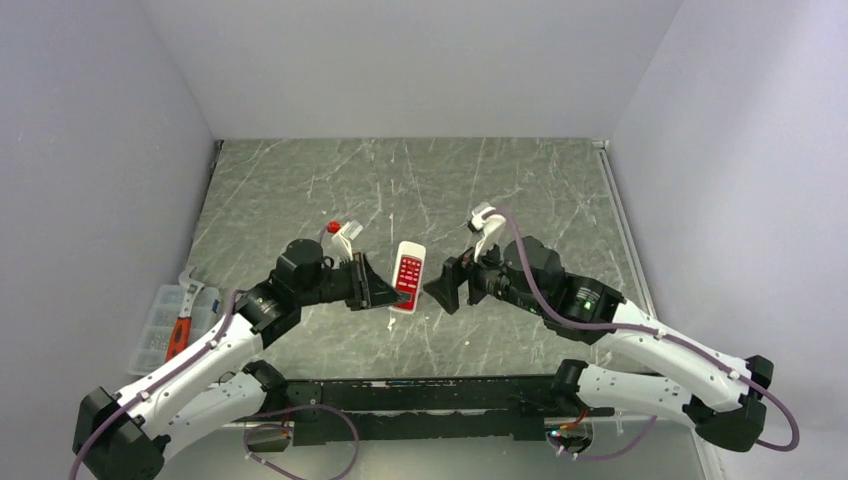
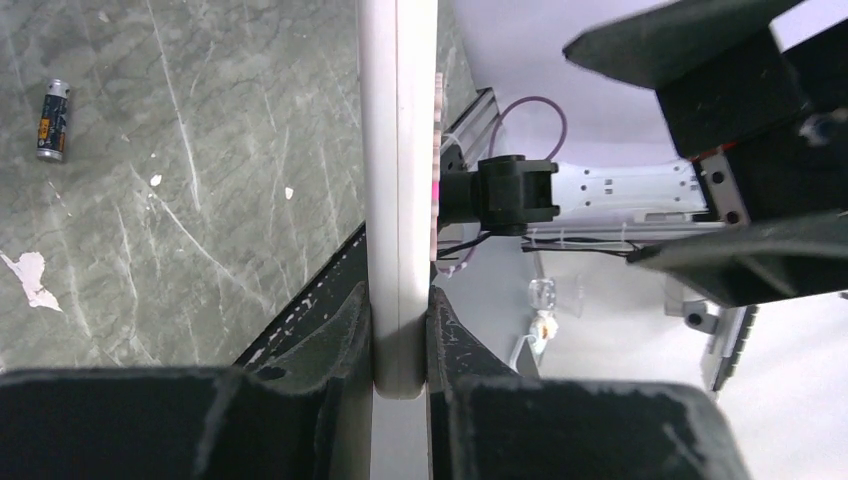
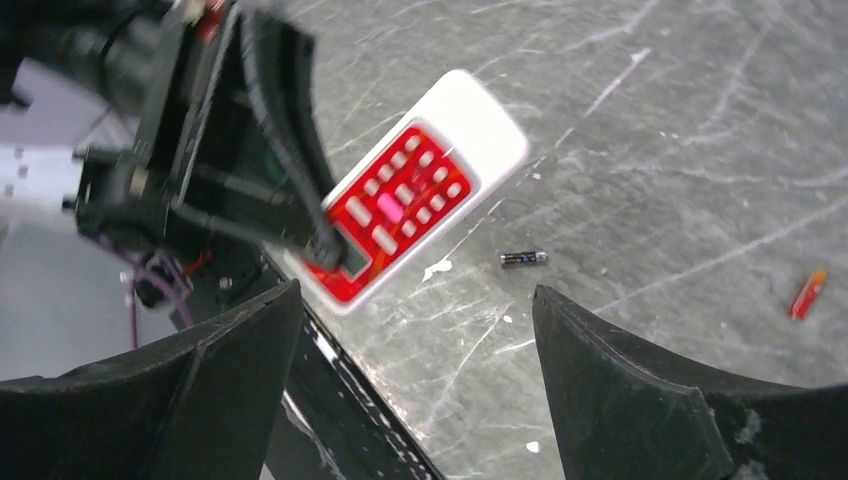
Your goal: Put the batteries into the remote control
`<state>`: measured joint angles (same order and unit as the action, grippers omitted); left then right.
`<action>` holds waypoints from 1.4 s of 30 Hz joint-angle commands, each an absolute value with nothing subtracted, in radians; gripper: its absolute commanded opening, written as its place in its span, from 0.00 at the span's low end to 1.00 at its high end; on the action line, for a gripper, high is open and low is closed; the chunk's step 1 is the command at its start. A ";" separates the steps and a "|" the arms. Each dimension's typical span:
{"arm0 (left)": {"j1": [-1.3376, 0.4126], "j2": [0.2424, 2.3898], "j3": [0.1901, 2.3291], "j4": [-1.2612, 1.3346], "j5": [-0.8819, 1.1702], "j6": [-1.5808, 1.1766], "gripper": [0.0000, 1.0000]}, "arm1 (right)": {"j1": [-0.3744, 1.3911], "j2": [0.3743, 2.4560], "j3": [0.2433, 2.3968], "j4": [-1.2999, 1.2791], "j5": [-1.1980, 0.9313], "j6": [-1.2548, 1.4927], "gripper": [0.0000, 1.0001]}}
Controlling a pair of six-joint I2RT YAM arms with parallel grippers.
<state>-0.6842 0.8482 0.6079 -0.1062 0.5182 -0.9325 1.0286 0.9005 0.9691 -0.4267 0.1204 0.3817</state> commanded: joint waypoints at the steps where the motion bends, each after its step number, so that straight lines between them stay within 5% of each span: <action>1: -0.601 0.848 0.583 0.063 0.718 -1.008 0.00 | 1.034 0.821 0.905 -0.319 -0.091 0.121 0.86; 8: -0.559 0.853 0.563 0.148 0.847 -1.079 0.00 | 1.035 0.685 0.783 -0.188 -0.374 -0.215 0.86; 19: -0.533 0.847 0.509 0.363 1.022 -1.282 0.00 | 1.037 0.644 0.785 -0.198 -0.447 -0.638 0.82; 30: -0.527 0.940 0.432 0.682 1.112 -1.549 0.00 | 1.071 0.683 0.782 -0.120 -0.316 -0.860 0.67; 42: -0.514 1.032 0.373 0.994 1.147 -1.764 0.00 | 1.215 0.781 0.826 -0.237 -0.047 -1.072 0.66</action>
<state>-0.5209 1.0317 0.3790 0.8284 1.1110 -1.6913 1.1709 0.7700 0.7853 -0.2188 -0.1616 -0.9783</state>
